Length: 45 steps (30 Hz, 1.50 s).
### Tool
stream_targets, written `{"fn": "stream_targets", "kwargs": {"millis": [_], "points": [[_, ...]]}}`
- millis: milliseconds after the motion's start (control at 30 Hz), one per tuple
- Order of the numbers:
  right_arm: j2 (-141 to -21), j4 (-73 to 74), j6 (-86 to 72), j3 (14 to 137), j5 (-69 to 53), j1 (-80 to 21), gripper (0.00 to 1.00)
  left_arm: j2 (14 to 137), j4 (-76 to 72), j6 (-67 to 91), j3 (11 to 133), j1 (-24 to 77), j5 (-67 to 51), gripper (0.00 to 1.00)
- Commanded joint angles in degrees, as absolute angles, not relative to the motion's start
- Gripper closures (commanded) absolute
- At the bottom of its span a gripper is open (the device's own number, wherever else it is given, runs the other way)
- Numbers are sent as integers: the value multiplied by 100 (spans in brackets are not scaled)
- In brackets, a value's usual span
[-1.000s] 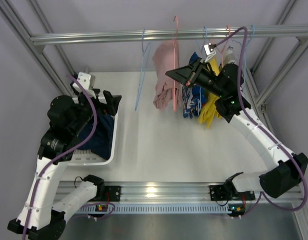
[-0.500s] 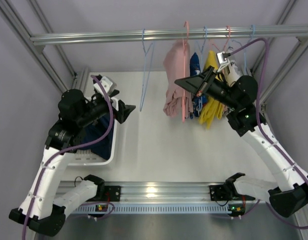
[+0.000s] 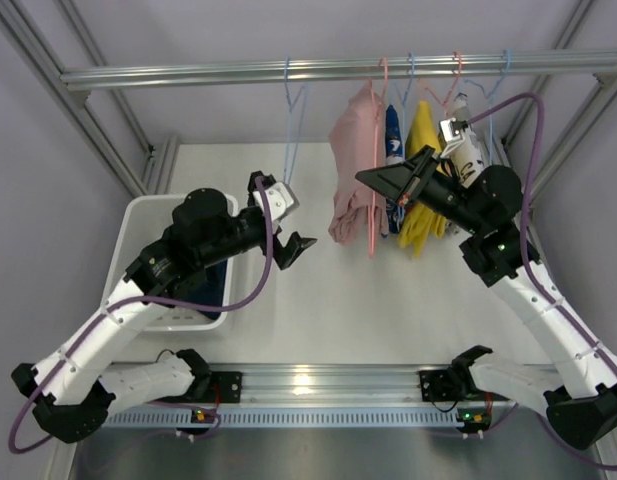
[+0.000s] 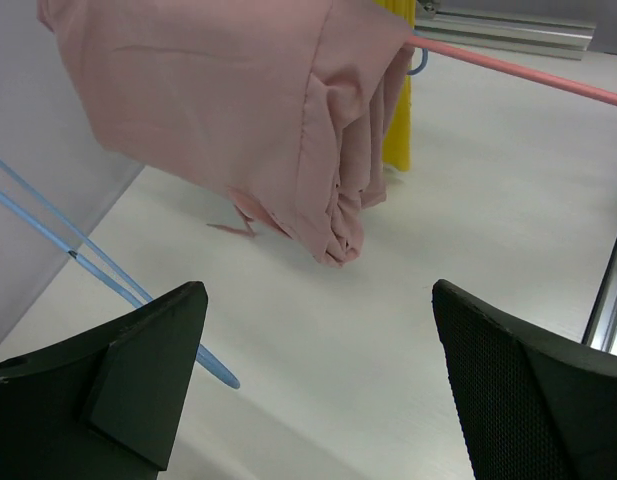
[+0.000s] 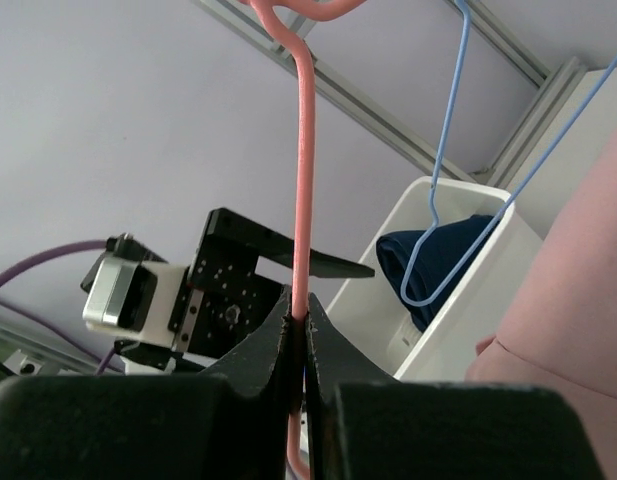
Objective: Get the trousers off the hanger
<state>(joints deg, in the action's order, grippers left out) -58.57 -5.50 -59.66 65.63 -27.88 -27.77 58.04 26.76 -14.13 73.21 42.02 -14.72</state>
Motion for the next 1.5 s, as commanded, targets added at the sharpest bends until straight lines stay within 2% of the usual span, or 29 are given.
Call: {"fn": "stream_targets", "kwargs": {"millis": [0,100,233,400,533,867,1200,1467], "points": [[-5765,-1037,-5994,6820,-2654,-2874,100,5862,2049,-1731,7216,4927,-234,1],[-5836,-1063,-6029,6873,-2645,-2927,100,6011,1365,-1906,7067,5560,1076,1],[-5810,-1028,-6021,6882,-2637,-2962,100,6003,678,-2232,6637,6248,1441,1],[-5739,-1002,-6020,6899,-2646,-2962,100,6458,-130,-1829,6530,6398,1995,1],[-5696,-906,-5986,6934,-2707,-2997,100,6574,-605,-1617,6442,6398,1732,1],[-5555,-853,-5994,7022,-2725,-3041,100,7013,-888,-1178,6618,6118,1933,2],[-5546,-861,-6135,7128,-2786,-3050,100,7225,-1142,-932,6565,5537,1741,14],[-5634,-861,-6108,7180,-2663,-3050,100,6681,-932,-1010,6337,5537,503,6]]}}
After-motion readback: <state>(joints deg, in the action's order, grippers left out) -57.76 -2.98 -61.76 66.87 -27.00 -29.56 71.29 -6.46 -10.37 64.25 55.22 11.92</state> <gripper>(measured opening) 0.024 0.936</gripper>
